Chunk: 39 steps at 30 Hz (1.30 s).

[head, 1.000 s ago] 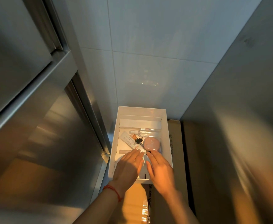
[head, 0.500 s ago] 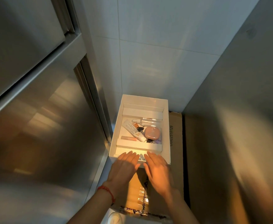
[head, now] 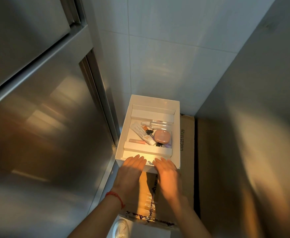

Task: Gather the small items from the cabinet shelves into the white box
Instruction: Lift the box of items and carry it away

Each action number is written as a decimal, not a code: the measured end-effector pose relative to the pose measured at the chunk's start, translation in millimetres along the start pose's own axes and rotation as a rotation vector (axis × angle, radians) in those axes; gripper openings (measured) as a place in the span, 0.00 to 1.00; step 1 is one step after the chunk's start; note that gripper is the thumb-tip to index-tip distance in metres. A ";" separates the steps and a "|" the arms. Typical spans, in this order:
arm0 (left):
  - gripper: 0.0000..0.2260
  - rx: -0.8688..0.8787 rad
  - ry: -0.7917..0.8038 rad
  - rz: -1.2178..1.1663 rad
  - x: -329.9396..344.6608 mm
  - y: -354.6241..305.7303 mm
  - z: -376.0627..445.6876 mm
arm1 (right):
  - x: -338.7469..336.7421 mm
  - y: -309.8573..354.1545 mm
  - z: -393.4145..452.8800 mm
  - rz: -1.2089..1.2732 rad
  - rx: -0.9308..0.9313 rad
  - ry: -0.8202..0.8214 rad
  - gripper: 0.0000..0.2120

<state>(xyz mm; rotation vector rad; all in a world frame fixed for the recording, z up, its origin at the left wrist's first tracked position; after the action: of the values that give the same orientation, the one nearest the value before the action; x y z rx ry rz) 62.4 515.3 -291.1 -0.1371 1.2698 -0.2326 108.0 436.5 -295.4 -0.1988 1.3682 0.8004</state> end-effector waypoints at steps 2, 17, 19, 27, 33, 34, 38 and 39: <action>0.30 -0.006 0.013 -0.008 2.4 0.1 -0.9 | 0.0 0.7 -0.8 0.007 0.011 0.003 0.31; 0.28 -0.025 0.060 0.008 -4.3 -7.0 -14.1 | -8.6 10.3 -17.2 0.040 0.009 0.019 0.34; 0.28 -0.024 0.064 0.013 -4.5 -7.0 -16.8 | -6.6 10.3 -19.6 0.043 0.014 0.028 0.34; 0.29 -0.013 0.063 0.025 -13.6 -11.1 -18.0 | -12.4 13.3 -23.8 0.051 0.037 0.012 0.31; 0.28 0.014 0.024 0.000 -14.1 -16.2 -35.3 | -14.7 17.5 -40.8 0.042 0.060 0.020 0.33; 0.28 0.015 0.018 0.012 -17.5 -24.1 -54.1 | -16.8 26.8 -59.4 0.031 0.060 0.021 0.33; 0.23 0.049 -0.039 0.021 -24.4 -39.8 -84.7 | -18.1 37.9 -90.1 0.033 0.054 0.029 0.34; 0.23 0.051 -0.062 0.021 -26.8 -40.6 -85.7 | -18.5 38.0 -91.3 0.040 0.056 0.034 0.34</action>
<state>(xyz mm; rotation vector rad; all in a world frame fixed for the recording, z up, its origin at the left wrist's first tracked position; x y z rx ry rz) -30.9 484.8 -281.9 -0.0866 1.2020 -0.2411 12.7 405.3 -287.4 -0.1422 1.4284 0.7940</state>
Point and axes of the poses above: each hand's wrist, its own z-axis towards the middle knuckle, its own x-axis out of the palm, y = z × x, the point moved 10 cm from there along z, towards the middle knuckle, and after that the axes turned 8 degrees about x, right-handed, at the moved point
